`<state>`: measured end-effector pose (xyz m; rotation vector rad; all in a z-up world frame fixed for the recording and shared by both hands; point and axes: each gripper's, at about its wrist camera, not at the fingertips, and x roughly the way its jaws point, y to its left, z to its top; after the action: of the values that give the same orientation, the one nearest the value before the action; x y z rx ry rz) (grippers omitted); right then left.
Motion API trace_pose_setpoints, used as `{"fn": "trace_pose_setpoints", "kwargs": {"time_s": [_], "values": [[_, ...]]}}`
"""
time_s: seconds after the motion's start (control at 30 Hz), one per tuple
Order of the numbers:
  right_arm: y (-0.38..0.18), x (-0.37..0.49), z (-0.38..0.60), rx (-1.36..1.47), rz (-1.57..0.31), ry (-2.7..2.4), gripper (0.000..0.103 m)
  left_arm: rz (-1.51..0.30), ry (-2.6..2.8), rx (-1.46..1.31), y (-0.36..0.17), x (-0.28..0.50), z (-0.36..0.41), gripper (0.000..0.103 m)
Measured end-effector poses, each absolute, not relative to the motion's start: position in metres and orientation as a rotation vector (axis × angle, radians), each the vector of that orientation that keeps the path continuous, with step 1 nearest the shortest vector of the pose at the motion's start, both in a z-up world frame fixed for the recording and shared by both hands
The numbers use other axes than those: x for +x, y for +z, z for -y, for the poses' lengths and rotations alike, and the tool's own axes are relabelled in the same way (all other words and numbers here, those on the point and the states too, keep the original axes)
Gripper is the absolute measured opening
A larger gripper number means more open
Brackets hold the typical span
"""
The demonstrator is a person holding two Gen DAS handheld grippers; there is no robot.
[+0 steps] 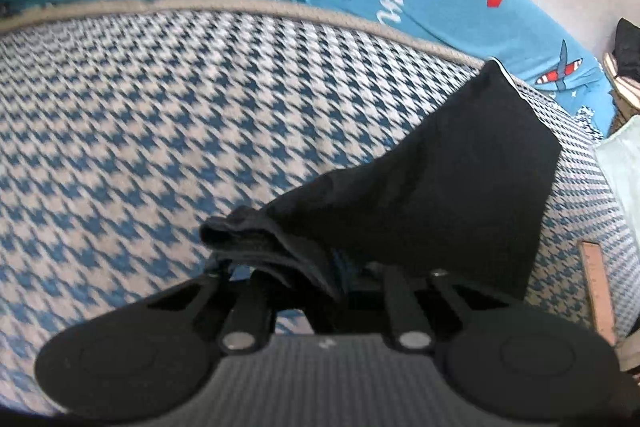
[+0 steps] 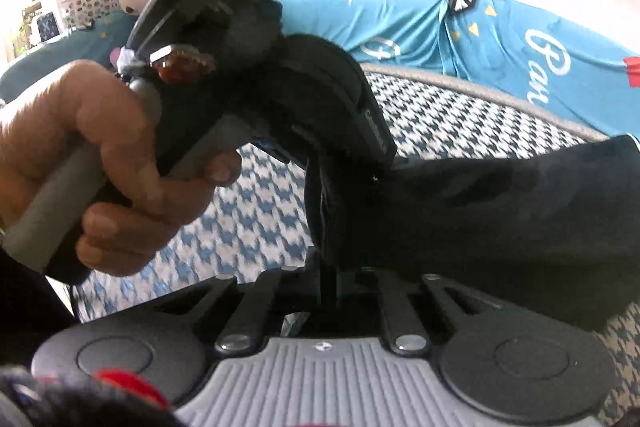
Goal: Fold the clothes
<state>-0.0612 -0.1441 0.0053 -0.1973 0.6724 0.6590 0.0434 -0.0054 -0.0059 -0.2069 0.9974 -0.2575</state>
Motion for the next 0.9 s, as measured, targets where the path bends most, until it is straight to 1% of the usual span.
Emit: {"fn": "trace_pose_setpoints", "kwargs": {"time_s": [0.17,0.47,0.67,0.9], "values": [[0.014,-0.062,0.122,-0.156,-0.656,0.704,0.009,-0.967,-0.207,-0.199,0.006,0.043,-0.020,0.011],[0.025,-0.058,0.077,-0.053,-0.640,0.800,0.009,-0.914,-0.112,-0.234,0.035,0.042,-0.092,0.011],[0.024,-0.051,0.048,0.025,-0.646,0.858,0.009,-0.903,-0.068,-0.273,0.039,0.041,-0.135,0.011],[0.019,-0.038,0.013,0.109,-0.639,0.915,0.009,-0.873,-0.014,-0.266,0.046,0.040,-0.167,0.011]]}}
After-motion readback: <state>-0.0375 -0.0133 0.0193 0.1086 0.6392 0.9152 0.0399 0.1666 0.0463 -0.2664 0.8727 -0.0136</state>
